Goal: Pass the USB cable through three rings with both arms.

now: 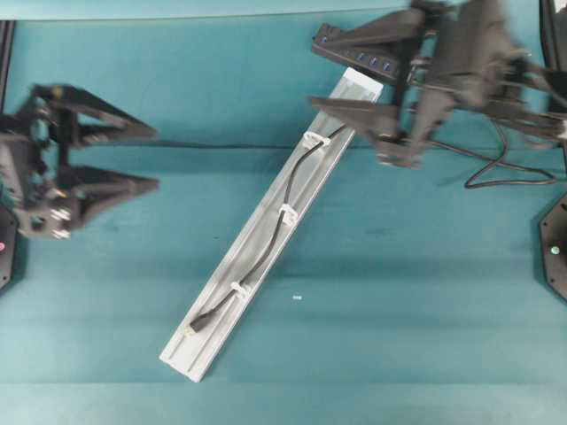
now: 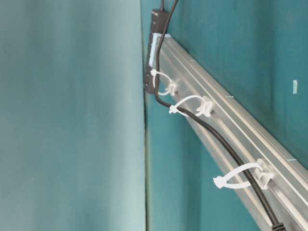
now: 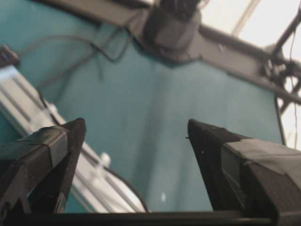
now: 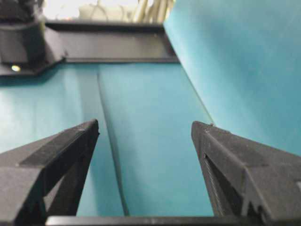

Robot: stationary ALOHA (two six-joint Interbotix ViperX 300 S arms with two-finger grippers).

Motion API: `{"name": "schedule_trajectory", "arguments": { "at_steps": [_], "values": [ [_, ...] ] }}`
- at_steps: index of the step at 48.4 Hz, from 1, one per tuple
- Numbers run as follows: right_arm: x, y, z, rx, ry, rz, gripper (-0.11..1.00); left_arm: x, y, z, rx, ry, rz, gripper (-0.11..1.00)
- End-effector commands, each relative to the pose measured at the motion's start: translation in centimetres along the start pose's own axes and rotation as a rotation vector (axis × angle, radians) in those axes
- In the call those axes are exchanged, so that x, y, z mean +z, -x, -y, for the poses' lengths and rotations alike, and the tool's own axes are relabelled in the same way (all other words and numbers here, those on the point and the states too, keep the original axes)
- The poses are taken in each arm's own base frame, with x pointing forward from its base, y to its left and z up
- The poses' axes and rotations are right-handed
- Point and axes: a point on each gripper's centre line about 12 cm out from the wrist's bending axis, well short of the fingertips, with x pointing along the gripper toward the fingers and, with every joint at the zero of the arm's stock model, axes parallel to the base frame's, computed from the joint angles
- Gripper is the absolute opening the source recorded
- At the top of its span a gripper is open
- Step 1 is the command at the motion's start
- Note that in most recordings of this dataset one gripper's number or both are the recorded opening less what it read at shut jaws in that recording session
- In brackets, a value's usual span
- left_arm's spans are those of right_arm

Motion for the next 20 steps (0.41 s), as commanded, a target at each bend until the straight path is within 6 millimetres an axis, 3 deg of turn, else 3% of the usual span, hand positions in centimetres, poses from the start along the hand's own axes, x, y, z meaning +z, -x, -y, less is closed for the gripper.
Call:
{"name": "schedule_trajectory", "arguments": {
  "at_steps": [1,10,20],
  "values": [
    [0.4,1.3,0.1,-0.008,-0.016,0.033,0.85,1.3,1.0,0.0,-0.002,-0.017,0.06,0.94],
    [0.6,2.9,0.5,-0.021,-0.042,0.065,0.85,2.0,2.4,0.0,-0.002,-0.031,0.104,0.93],
    [0.4,3.3,0.6,-0.025,-0.09,0.063,0.85,1.5,2.8,-0.1,-0.001,-0.035,0.102,0.93]
  ]
}}
